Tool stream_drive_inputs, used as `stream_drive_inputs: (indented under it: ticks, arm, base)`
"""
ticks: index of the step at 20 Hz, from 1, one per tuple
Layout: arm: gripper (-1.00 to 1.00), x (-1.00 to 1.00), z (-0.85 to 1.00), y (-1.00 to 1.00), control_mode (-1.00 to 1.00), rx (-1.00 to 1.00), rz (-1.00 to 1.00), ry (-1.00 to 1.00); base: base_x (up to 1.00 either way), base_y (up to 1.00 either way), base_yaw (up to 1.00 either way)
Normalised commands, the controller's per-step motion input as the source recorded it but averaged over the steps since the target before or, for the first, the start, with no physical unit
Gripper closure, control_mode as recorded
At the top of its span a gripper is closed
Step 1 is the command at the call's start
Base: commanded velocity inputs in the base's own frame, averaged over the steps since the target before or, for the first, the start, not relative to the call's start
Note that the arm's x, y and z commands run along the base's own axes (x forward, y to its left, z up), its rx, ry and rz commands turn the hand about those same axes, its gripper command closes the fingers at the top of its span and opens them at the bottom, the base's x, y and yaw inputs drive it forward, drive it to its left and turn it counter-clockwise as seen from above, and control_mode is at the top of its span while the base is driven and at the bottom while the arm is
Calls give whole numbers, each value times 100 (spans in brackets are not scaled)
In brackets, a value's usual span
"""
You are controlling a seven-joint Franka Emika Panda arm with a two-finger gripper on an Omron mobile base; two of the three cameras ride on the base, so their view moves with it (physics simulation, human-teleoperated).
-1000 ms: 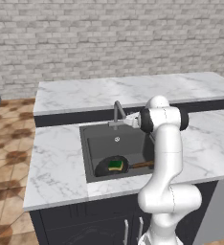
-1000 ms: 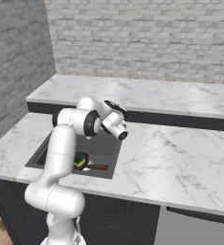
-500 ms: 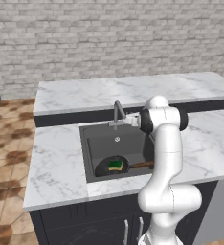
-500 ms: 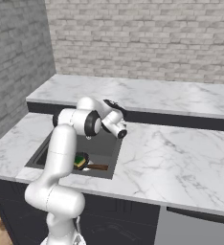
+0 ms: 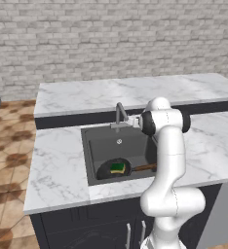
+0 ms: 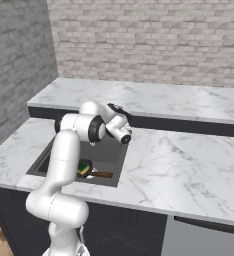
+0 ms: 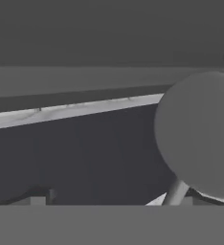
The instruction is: Pick the pan and sponge and place them into the sink. Then turn on the water.
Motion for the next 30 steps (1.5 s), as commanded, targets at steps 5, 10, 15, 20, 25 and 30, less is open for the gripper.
stream_drive_inputs:
  ticks: [5,10,15,20,25,30]
  arm:
    - [100,0,0,-2,-100,0,-6,4]
    - [100,0,-2,-14,-100,4,-1,4]
    - [100,0,0,-39,-100,9,-2,14]
    - [100,0,0,-53,-100,10,-3,17]
    - [100,7,0,-63,-100,11,-3,15]
    - [100,4,0,-68,-100,9,-4,6]
  base:
    - [0,0,0]
    - [0,0,0]
    - [0,0,0]
    - [0,0,0]
    - [0,0,0]
    - [0,0,0]
